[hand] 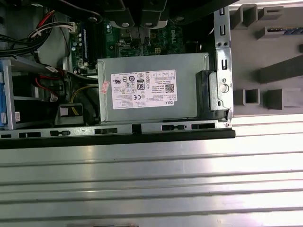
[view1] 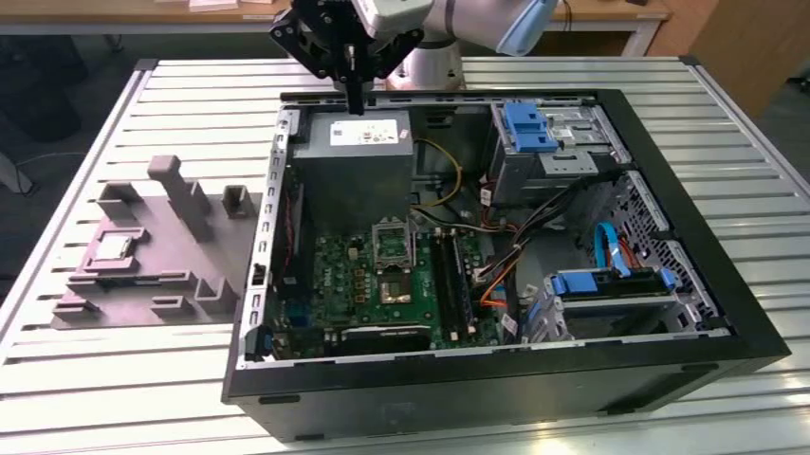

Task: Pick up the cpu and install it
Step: 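Reach for the cpu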

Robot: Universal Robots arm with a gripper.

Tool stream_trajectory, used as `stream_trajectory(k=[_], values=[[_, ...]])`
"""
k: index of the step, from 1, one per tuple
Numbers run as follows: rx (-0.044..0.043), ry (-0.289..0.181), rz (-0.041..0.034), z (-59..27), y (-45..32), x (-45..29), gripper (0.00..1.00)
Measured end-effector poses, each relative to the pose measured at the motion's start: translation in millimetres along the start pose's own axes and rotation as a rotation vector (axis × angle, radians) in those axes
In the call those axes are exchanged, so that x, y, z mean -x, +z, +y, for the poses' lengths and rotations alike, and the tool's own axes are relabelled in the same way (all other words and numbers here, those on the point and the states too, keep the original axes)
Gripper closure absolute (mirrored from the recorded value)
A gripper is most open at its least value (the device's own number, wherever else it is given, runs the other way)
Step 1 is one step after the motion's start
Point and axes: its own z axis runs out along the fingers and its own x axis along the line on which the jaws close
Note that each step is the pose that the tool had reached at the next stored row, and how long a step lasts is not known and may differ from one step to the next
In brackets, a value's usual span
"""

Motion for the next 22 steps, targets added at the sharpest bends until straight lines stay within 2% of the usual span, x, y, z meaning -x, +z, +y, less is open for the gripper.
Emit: stream_trajectory(k=[13,22], values=[[0.0001,0.000,0.0000,-0.4,0.0,-5.2,0.89],[0.0000,0.000,0.0000,-0.4,-0.1,-5.9,0.89]])
